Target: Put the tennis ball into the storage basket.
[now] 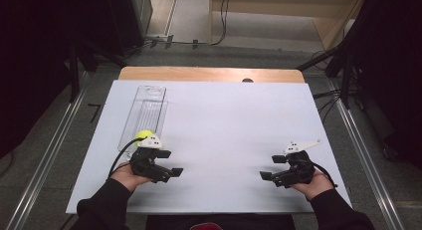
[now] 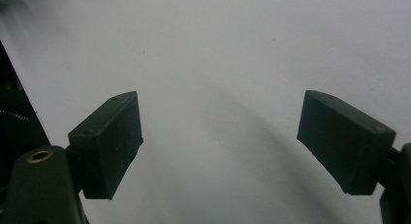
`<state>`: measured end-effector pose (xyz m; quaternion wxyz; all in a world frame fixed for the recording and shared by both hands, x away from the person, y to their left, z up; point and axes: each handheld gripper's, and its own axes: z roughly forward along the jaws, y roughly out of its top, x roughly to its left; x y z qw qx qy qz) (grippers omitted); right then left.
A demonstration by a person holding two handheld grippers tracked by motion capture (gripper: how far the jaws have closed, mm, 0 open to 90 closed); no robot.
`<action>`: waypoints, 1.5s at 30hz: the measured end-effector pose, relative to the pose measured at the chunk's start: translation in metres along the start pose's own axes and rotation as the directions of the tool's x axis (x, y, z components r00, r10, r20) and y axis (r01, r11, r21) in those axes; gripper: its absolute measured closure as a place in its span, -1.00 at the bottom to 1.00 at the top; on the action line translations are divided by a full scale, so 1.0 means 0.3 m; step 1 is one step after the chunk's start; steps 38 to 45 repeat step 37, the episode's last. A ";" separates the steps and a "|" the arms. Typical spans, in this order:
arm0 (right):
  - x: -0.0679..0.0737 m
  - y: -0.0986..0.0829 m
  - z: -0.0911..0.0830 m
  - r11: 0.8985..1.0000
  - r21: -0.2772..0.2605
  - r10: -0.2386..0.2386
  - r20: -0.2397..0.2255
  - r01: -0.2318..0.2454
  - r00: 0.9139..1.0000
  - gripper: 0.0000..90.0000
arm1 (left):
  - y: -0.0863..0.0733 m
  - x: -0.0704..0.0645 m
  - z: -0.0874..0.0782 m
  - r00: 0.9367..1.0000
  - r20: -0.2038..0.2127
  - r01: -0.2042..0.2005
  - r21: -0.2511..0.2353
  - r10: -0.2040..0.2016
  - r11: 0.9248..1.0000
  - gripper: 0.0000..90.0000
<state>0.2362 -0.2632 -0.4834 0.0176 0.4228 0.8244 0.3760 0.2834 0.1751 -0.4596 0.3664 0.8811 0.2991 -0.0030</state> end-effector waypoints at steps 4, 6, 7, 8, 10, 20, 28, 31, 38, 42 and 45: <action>0.000 0.000 0.000 1.000 0.000 0.000 -0.001 0.000 1.000 -0.69 | -0.005 0.000 -0.004 1.000 0.001 0.002 -0.007 -0.002 1.000 -0.57; 0.000 0.000 0.001 1.000 0.000 0.001 -0.001 -0.001 1.000 -0.69 | -0.006 0.001 -0.006 1.000 0.001 0.002 -0.010 -0.002 1.000 -0.57; 0.000 0.000 0.000 1.000 0.000 0.001 -0.001 -0.001 1.000 -0.69 | -0.006 0.001 -0.007 1.000 0.001 0.003 -0.010 -0.003 1.000 -0.57; 0.000 0.000 0.001 1.000 0.000 0.001 -0.001 -0.001 1.000 -0.69 | -0.006 0.001 -0.007 1.000 0.003 0.003 -0.010 -0.003 1.000 -0.57; 0.000 0.000 0.001 1.000 0.000 0.001 -0.001 -0.001 1.000 -0.69 | -0.006 0.002 -0.008 1.000 0.001 0.002 -0.009 -0.002 1.000 -0.57; 0.000 0.000 0.000 1.000 0.000 0.001 -0.002 -0.001 1.000 -0.69 | -0.005 0.002 -0.009 1.000 0.001 0.003 -0.009 -0.003 1.000 -0.57; 0.000 0.000 0.000 1.000 0.000 0.001 -0.002 -0.001 1.000 -0.69 | -0.005 0.002 -0.009 1.000 0.002 0.004 -0.013 -0.004 1.000 -0.57; 0.000 0.000 0.000 1.000 0.000 0.001 -0.002 -0.001 1.000 -0.69 | -0.005 0.002 -0.009 1.000 0.004 0.005 -0.016 -0.005 1.000 -0.57; 0.001 0.000 0.001 1.000 -0.001 0.001 -0.003 -0.001 1.000 -0.69 | -0.005 0.003 -0.011 1.000 0.001 0.004 -0.016 -0.004 1.000 -0.57; 0.001 0.000 0.001 1.000 -0.001 0.001 -0.003 -0.001 1.000 -0.69 | -0.005 0.003 -0.011 1.000 0.001 0.004 -0.016 -0.004 1.000 -0.57; 0.001 0.000 0.001 1.000 -0.001 0.001 -0.003 -0.001 1.000 -0.69 | -0.005 0.003 -0.011 1.000 0.001 0.004 -0.016 -0.004 1.000 -0.57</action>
